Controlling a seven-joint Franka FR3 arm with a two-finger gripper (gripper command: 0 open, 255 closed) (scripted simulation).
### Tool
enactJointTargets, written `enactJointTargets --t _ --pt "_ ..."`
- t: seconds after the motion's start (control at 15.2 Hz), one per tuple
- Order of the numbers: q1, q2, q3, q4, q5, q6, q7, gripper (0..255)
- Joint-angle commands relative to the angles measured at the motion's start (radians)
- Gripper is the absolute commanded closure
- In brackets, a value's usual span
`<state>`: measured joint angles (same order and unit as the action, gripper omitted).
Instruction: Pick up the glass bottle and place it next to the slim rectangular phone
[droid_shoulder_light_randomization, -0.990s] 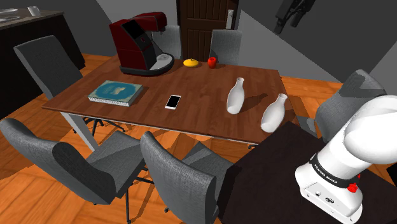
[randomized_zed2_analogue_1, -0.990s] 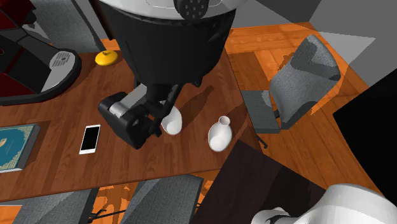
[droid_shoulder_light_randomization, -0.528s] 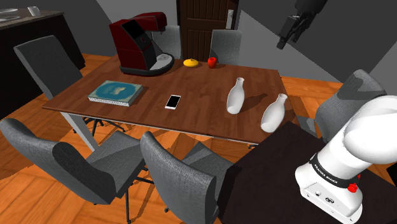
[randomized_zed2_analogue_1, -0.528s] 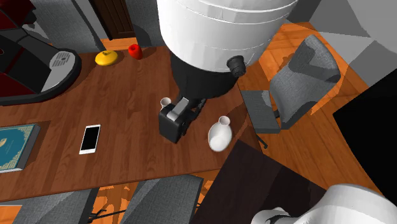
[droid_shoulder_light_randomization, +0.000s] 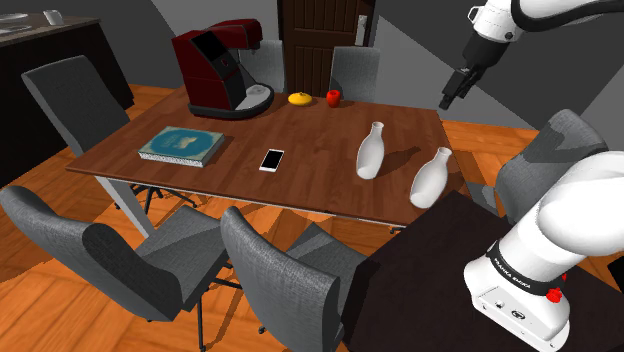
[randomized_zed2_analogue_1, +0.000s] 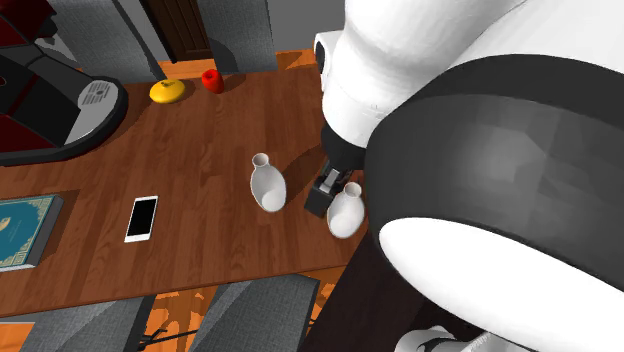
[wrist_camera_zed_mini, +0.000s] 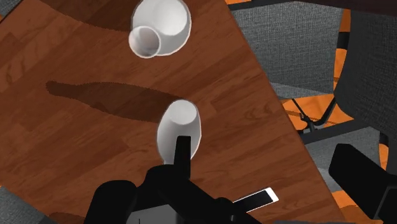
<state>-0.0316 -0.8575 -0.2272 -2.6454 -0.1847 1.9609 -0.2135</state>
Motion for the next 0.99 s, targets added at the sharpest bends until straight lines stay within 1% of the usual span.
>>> enactJointTargets --t 0.0,0.26,0.53,0.73,0.92 --pt "-0.014 0.013 -0.044 -0.046 -0.024 0.058 -0.041 0" --pt "-0.041 0.065 -0.134 -0.115 -0.072 0.173 -0.121 0" --pt "-0.061 0.155 -0.233 -0.161 -0.116 0.302 -0.206 0" --pt "-0.064 0.248 -0.315 -0.179 -0.138 0.407 -0.276 0" --pt "-0.047 0.362 -0.406 -0.182 -0.140 0.519 -0.357 0"
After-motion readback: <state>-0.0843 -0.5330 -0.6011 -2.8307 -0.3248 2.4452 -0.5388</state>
